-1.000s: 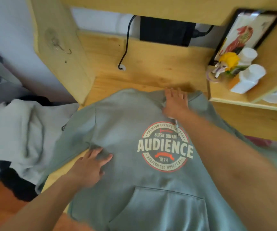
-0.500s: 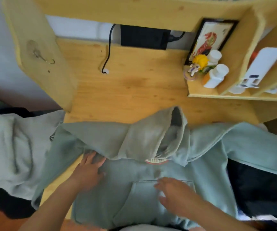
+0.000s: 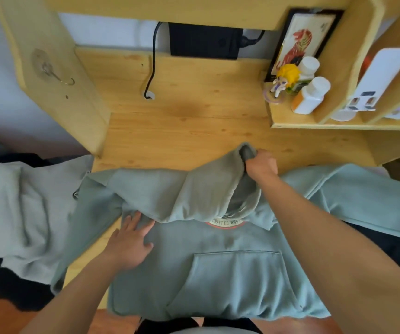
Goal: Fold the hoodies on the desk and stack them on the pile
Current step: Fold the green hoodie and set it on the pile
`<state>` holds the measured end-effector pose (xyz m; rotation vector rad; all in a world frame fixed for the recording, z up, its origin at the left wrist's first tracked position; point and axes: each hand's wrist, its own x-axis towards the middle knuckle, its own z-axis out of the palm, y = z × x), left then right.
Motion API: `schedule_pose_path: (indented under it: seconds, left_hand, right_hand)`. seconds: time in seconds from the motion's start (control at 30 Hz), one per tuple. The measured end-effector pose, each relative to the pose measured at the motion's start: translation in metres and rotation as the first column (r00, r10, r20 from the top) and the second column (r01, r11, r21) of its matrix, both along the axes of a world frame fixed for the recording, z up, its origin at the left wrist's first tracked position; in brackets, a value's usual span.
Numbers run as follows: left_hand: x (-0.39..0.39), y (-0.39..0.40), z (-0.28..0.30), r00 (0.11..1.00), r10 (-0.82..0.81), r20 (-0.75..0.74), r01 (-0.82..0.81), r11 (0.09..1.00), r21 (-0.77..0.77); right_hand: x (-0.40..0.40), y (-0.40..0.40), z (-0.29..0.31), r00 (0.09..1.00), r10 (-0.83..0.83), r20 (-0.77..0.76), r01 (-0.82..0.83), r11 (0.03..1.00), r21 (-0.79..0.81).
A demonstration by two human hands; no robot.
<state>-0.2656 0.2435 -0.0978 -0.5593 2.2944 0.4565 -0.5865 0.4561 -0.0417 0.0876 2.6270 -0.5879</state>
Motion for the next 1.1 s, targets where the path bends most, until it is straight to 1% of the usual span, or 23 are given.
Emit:
schedule_pose_path:
  seconds: [0.1,0.2,0.23,0.27,0.3,0.33,0.37,0.4,0.43,0.47,0.5,0.53,0.57,0.6,0.63,0.67,0.7,0.77,0.8,0.87,0.97,1.03,1.1]
  left_hand:
    - [-0.006,0.002,0.005,0.999,0.014,0.035,-0.015,0.999,0.038]
    - [-0.005,-0.003,0.012,0.999,0.027,0.033,-0.030,0.997,0.069]
    - [-0.004,-0.007,0.014,0.999,0.049,0.021,-0.051,0.994,0.096]
    - [-0.003,-0.012,0.013,0.997,0.071,-0.002,-0.070,0.990,0.120]
    - [-0.003,-0.016,0.013,0.994,0.101,-0.029,-0.096,0.984,0.147]
    - [-0.003,-0.019,0.013,0.989,0.136,-0.061,-0.123,0.976,0.180]
    - [-0.004,-0.021,0.014,0.980,0.170,-0.100,-0.146,0.967,0.210]
    - [-0.005,-0.022,0.014,0.972,0.197,-0.131,-0.163,0.958,0.234]
    - [-0.008,-0.022,0.016,0.967,0.209,-0.148,-0.168,0.953,0.252]
    - [-0.010,-0.020,0.017,0.964,0.213,-0.159,-0.167,0.951,0.260]
    - [-0.012,-0.018,0.017,0.962,0.220,-0.164,-0.174,0.951,0.255]
    - [-0.015,-0.016,0.017,0.953,0.251,-0.172,-0.207,0.949,0.236]
    - [-0.017,-0.014,0.017,0.930,0.306,-0.205,-0.264,0.942,0.206]
    - [-0.020,-0.009,0.016,0.887,0.387,-0.250,-0.348,0.918,0.189]
    - [-0.023,-0.004,0.015,0.824,0.489,-0.286,-0.451,0.872,0.192]
    - [-0.027,0.002,0.016,0.740,0.609,-0.287,-0.561,0.793,0.238]
    - [-0.034,0.010,0.020,0.619,0.759,-0.203,-0.686,0.648,0.330]
    - [-0.047,0.027,0.026,0.322,0.938,0.128,-0.850,0.227,0.476]
    - [-0.053,0.034,0.028,0.235,0.942,0.240,-0.868,0.092,0.488]
    - [-0.060,0.042,0.023,0.164,0.943,0.289,-0.870,0.000,0.493]
    - [-0.069,0.050,0.019,0.118,0.935,0.333,-0.865,-0.068,0.497]
    - [-0.074,0.054,0.022,0.128,0.917,0.378,-0.866,-0.082,0.494]
    - [-0.073,0.055,0.025,0.156,0.913,0.377,-0.875,-0.049,0.482]
  right_hand:
    - [0.029,-0.005,0.037,0.947,0.114,-0.301,-0.180,0.963,-0.202]
    - [0.074,0.021,0.093,0.796,0.000,-0.605,-0.330,0.838,-0.435]
    - [0.095,0.039,0.105,0.719,-0.011,-0.695,-0.412,0.798,-0.439]
    - [0.116,0.061,0.108,0.633,0.052,-0.772,-0.517,0.771,-0.372]
    - [0.136,0.088,0.100,0.540,0.200,-0.818,-0.638,0.731,-0.242]
    - [0.155,0.119,0.085,0.450,0.401,-0.798,-0.747,0.659,-0.090]
    - [0.172,0.152,0.065,0.360,0.625,-0.692,-0.829,0.555,0.070]
    - [0.187,0.186,0.041,0.276,0.813,-0.512,-0.890,0.417,0.182]
    - [0.199,0.215,0.022,0.213,0.921,-0.325,-0.930,0.293,0.222]
    - [0.206,0.238,0.007,0.202,0.954,-0.222,-0.940,0.253,0.229]
    - [0.205,0.251,0.000,0.286,0.936,-0.205,-0.923,0.327,0.205]
    - [0.199,0.254,-0.003,0.451,0.860,-0.238,-0.850,0.495,0.178]
    - [0.189,0.249,-0.002,0.670,0.688,-0.279,-0.679,0.720,0.142]
    - [0.173,0.236,0.001,0.855,0.428,-0.293,-0.419,0.903,0.096]
    - [0.155,0.219,0.006,0.961,0.137,-0.240,-0.135,0.991,0.026]
    - [0.136,0.202,0.008,0.986,-0.132,-0.105,0.124,0.989,-0.080]
    - [0.120,0.186,0.007,0.945,-0.316,0.089,0.328,0.923,-0.203]
    - [0.101,0.158,0.001,0.828,-0.399,0.395,0.535,0.773,-0.341]
    - [0.098,0.147,-0.005,0.787,-0.383,0.485,0.576,0.737,-0.353]
    - [0.099,0.126,-0.013,0.723,-0.342,0.600,0.622,0.700,-0.351]
    - [0.099,0.111,-0.013,0.696,-0.369,0.615,0.652,0.685,-0.326]
    - [0.092,0.111,-0.011,0.712,-0.387,0.586,0.640,0.701,-0.315]
    - [0.089,0.116,-0.012,0.747,-0.386,0.541,0.587,0.765,-0.265]
